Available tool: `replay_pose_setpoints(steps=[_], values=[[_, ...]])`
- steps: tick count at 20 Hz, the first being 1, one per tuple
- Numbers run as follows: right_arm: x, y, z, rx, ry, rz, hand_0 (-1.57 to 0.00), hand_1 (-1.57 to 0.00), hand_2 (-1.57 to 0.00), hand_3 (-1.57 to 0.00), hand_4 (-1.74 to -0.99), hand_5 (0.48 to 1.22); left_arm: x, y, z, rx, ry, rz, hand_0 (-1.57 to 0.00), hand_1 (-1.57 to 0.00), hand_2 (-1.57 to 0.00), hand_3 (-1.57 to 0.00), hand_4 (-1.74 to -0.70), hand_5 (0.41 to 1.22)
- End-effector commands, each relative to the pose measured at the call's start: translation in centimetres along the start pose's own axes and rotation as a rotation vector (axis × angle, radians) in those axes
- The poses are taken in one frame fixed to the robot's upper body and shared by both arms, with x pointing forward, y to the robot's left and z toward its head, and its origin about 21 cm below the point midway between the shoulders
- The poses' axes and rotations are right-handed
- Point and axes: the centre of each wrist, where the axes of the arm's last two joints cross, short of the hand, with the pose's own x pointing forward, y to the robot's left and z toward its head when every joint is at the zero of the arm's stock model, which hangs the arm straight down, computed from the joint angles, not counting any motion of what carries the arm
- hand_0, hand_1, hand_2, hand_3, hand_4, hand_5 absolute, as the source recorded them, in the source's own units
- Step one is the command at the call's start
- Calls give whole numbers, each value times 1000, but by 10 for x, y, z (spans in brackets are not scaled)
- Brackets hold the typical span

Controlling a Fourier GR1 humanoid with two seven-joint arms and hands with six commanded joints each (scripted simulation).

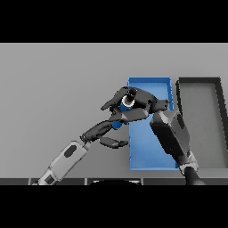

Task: Pick up the blue pipe and place it into the blue bin.

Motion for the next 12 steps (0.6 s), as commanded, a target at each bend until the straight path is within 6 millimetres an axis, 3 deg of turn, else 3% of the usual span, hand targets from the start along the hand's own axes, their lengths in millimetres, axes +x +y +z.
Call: replay_pose_setpoints(steps=[1,2,7,8,12], values=[[20,-6,-2,-12,-46,3,-1571,-1571,-1571,-1571,-1707,1141,3,0,-1,-1,-4,-1,0,0,0,0,-917,503],[40,-13,-3,-34,-100,44,-1571,-1571,-1571,-1571,-1714,1134,2,-2,1,-4,-9,1,0,0,0,0,-915,503],[83,-48,-7,-255,-148,128,-1571,-1571,-1571,-1571,-1732,1117,4,3,9,-1,-29,0,1,1,1,1,-906,492],[87,-62,-1,-328,-134,133,-1571,-1571,-1571,-1571,-1734,1127,1,3,14,-8,-39,0,1,1,1,1,-907,491],[62,-106,26,-554,-10,114,-1571,-1571,-1571,-1571,-1738,1129,2,6,10,5,-16,8,1,1,1,1,-910,487]])
